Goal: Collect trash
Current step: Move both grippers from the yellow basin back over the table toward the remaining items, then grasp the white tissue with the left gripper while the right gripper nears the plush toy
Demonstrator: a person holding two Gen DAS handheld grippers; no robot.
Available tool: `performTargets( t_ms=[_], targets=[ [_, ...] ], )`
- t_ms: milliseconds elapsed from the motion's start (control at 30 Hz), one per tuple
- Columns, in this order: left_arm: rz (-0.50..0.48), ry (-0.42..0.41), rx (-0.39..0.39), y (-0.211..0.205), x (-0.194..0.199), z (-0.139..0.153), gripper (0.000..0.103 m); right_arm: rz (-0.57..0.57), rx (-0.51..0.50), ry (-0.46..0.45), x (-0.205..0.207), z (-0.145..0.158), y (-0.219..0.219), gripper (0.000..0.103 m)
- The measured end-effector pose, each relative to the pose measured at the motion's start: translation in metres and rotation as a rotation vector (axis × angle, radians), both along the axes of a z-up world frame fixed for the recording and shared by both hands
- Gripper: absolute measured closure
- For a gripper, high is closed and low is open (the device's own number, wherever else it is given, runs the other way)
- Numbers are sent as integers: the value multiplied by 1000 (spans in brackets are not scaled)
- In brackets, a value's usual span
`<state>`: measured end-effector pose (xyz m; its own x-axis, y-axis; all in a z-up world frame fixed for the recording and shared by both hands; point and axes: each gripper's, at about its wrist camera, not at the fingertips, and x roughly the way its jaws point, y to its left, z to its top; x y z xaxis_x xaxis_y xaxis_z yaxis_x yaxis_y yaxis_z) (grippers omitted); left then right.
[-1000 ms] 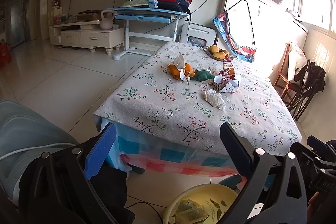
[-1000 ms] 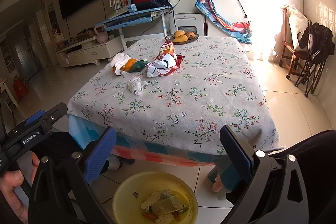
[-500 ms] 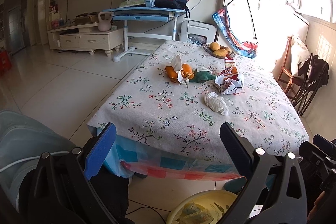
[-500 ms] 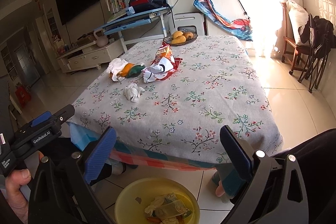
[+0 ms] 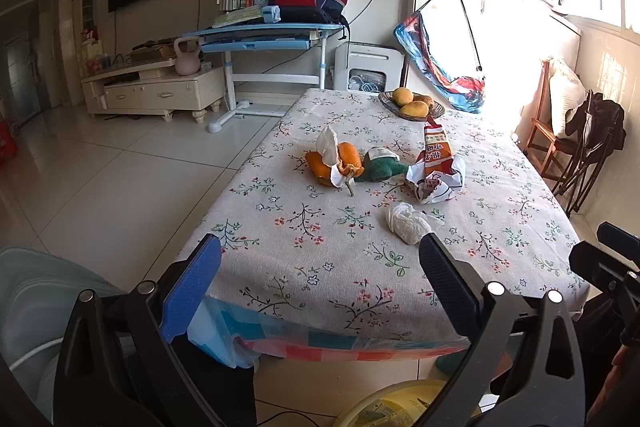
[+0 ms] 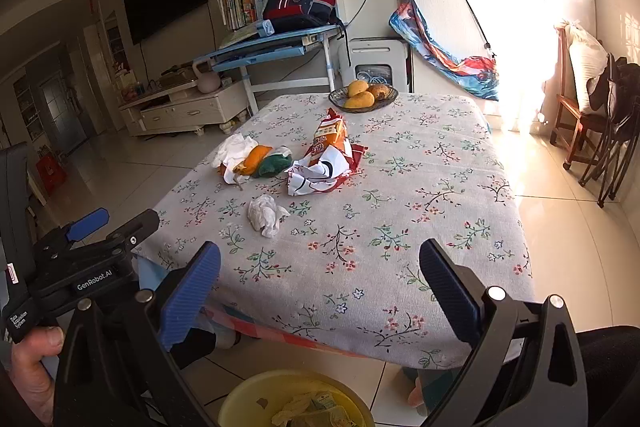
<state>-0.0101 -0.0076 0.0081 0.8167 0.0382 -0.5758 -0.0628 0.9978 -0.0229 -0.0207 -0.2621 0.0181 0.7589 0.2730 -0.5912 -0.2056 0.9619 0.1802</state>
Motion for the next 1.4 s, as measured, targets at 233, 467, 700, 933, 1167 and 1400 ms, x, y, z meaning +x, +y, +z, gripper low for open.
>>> performTargets(
  t_ms=[233, 467, 700, 933, 1167, 1400],
  targets=[
    [-1, -17, 31, 1, 19, 7, 7, 15, -4, 2, 12, -3, 3, 8],
    [-8, -14, 38, 2, 35, 8, 7, 23, -1, 27, 22, -8, 2, 8],
    [-20, -3, 43, 1, 51, 7, 7, 58, -3, 29, 41, -5, 8, 8],
    [-12, -2, 51, 3, 65, 6, 7, 107, -7, 31, 61, -5, 19, 8],
    [-5, -6, 75, 5, 83, 9, 7, 150, -25, 40, 73, -10, 26, 8],
    [7, 1, 73, 7, 96, 8, 7, 139, 0, 73, 83, -21, 22, 8]
  ],
)
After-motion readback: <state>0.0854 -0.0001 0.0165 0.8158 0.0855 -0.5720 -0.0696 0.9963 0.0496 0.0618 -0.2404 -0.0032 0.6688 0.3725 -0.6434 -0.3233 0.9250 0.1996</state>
